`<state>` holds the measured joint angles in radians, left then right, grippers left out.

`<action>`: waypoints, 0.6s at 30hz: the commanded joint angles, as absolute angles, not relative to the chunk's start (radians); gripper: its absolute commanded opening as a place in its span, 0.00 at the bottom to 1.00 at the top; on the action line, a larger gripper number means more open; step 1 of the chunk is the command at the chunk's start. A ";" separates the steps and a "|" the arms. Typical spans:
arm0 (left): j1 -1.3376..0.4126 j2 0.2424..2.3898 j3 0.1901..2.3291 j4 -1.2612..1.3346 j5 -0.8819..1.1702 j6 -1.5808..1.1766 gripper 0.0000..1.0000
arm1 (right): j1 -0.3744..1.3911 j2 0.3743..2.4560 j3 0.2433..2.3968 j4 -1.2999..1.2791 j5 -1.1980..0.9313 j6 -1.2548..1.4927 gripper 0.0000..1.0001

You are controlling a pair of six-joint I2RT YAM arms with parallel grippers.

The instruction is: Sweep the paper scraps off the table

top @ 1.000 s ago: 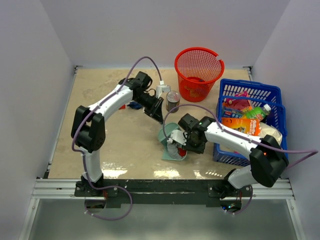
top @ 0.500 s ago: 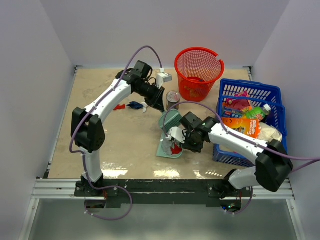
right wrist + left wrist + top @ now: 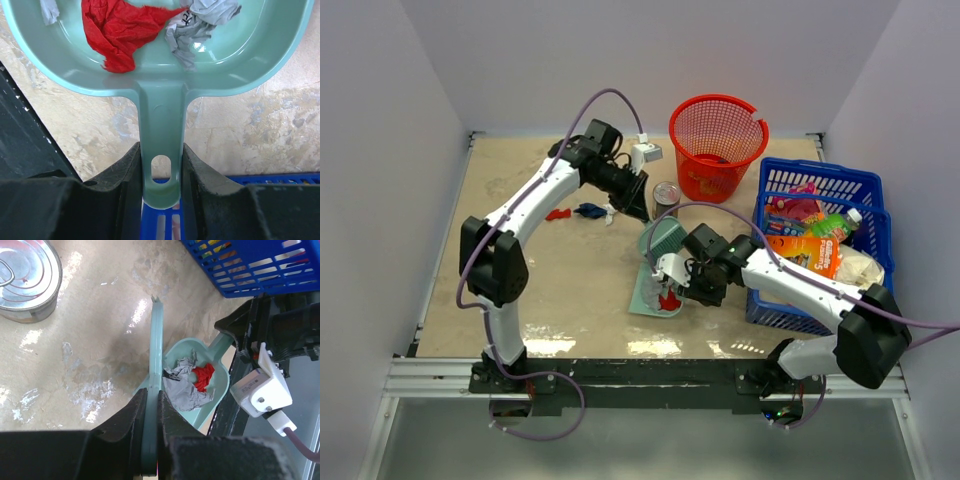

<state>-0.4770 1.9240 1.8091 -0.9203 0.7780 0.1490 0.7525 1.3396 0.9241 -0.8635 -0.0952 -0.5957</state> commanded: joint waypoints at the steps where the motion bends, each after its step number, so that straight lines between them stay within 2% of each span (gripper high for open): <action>1: -0.451 1.835 1.839 -0.835 0.851 0.140 0.00 | 0.756 1.304 0.919 -0.835 -0.141 -0.617 0.00; 14: -0.440 1.839 1.887 -0.839 0.853 0.156 0.00 | 0.756 1.273 0.908 -0.830 -0.155 -0.621 0.00; 18: -0.341 1.824 1.939 -0.802 0.857 0.118 0.00 | 0.756 1.272 0.937 -0.842 -0.163 -0.626 0.00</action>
